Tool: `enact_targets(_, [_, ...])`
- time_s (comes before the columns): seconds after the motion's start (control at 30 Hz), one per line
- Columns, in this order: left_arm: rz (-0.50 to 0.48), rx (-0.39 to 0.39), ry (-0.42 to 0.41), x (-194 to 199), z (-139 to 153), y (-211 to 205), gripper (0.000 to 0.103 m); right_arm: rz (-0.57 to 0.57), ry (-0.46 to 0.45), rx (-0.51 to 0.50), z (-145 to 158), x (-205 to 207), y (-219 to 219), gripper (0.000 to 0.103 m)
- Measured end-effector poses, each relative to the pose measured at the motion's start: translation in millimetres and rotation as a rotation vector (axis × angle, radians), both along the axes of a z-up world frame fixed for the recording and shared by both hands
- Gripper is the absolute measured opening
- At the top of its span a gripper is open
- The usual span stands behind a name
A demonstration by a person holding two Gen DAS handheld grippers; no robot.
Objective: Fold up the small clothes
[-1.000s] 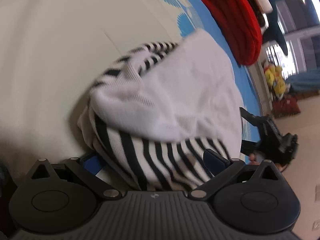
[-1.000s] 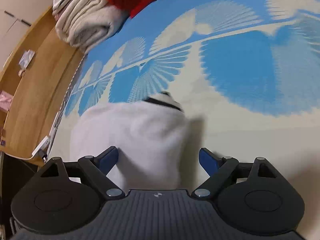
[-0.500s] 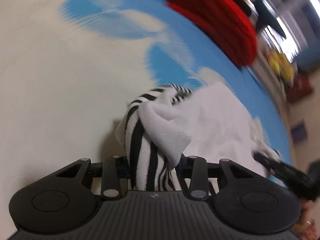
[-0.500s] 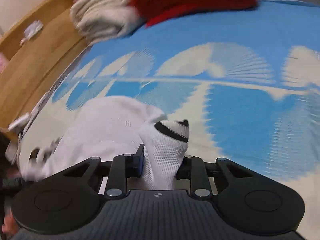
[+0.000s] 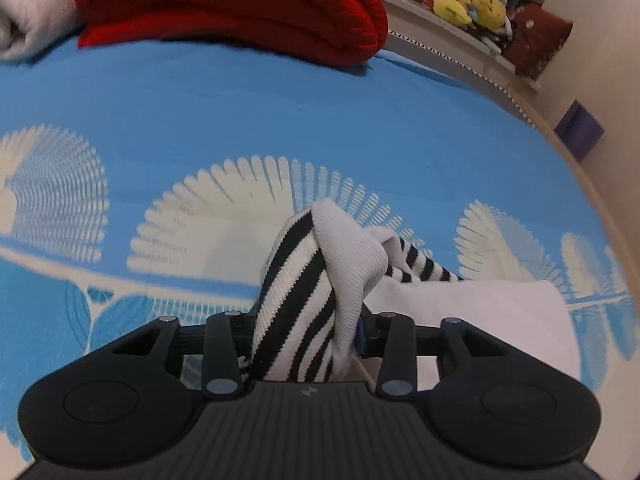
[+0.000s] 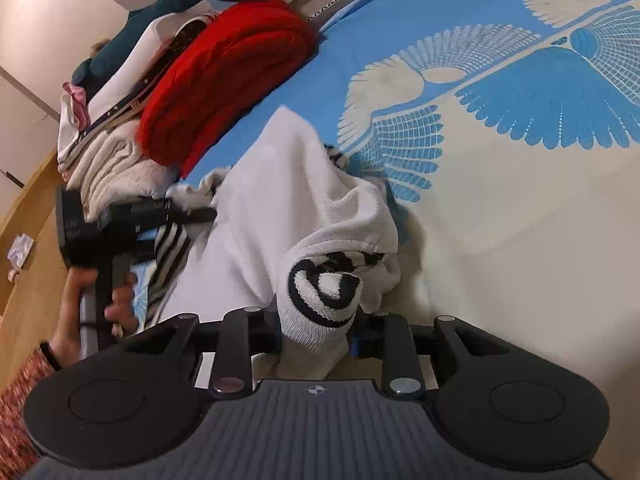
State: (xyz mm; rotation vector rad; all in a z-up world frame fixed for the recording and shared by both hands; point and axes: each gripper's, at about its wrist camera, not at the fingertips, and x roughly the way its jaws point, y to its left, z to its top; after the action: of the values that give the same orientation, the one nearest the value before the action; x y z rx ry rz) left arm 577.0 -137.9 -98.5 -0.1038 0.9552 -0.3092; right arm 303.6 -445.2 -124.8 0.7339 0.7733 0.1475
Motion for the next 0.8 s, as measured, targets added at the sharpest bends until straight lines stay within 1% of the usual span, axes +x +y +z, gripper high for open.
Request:
enact_targets(0.07, [0.011, 0.029, -0.025, 3.1, -0.8, -2.9, 0.054, 0.006, -0.004, -0.011, -3.9, 0.0, -1.7, 0.030])
enact_targets(0.13, [0.024, 0.046, -0.042, 5.2, 1.8, -1.1, 0.069, 0.013, 0.002, -0.022, -4.6, 3.3, -0.6, 0.031])
enact_targets(0.2, [0.046, 0.057, -0.058, 4.2, 5.4, 4.1, 0.073, 0.013, 0.003, -0.031, -5.5, 0.3, 3.5, 0.033])
enact_targets(0.27, [0.048, 0.067, -0.066, 4.3, 10.2, 7.6, 0.078, 0.005, 0.004, -0.044, -5.4, -1.8, 3.2, 0.035])
enact_targets(0.3, [0.049, 0.079, -0.072, 3.8, 14.5, 8.2, 0.086, -0.003, 0.007, -0.053, -5.4, -1.9, 3.8, 0.045])
enact_targets(0.33, [0.054, 0.097, -0.083, 1.7, 17.7, 9.4, 0.093, -0.018, 0.008, -0.078, -4.5, -3.3, 3.4, 0.058])
enact_targets(0.37, [0.061, 0.119, -0.097, -1.6, 21.5, 10.8, 0.097, -0.036, 0.013, -0.124, -2.3, -4.0, 3.7, 0.063])
enact_targets(0.4, [0.068, 0.137, -0.109, -5.8, 25.8, 12.9, 0.103, -0.046, 0.016, -0.166, 0.1, -4.5, 3.3, 0.067])
enact_targets(0.43, [0.079, 0.152, -0.122, -11.8, 30.8, 15.7, 0.103, -0.062, 0.017, -0.214, 5.4, -5.9, 3.4, 0.069])
enact_targets(0.5, [0.081, 0.179, -0.133, -25.3, 39.0, 20.7, 0.103, -0.098, 0.004, -0.327, 21.4, -9.9, 7.6, 0.070])
enact_targets(0.53, [0.082, 0.200, -0.128, -34.6, 42.1, 23.6, 0.103, -0.103, -0.023, -0.395, 31.3, -12.3, 12.7, 0.070])
enact_targets(0.6, [0.080, 0.233, -0.112, -52.5, 44.8, 28.8, 0.103, -0.080, -0.113, -0.535, 54.6, -22.1, 32.8, 0.070])
enact_targets(0.67, [0.089, 0.268, -0.117, -82.8, 46.6, 37.3, 0.103, 0.008, -0.186, -0.605, 70.8, -32.1, 56.4, 0.066])
enact_targets(0.7, [0.088, 0.279, -0.120, -97.3, 47.0, 40.7, 0.103, 0.058, -0.204, -0.627, 74.9, -35.9, 68.4, 0.063])
enact_targets(0.73, [0.086, 0.279, -0.130, -120.4, 47.8, 46.5, 0.103, 0.117, -0.202, -0.657, 75.7, -38.4, 82.3, 0.063])
enact_targets(0.8, [0.081, 0.273, -0.154, -163.7, 49.2, 55.6, 0.103, 0.200, -0.158, -0.729, 68.3, -43.7, 109.4, 0.063])
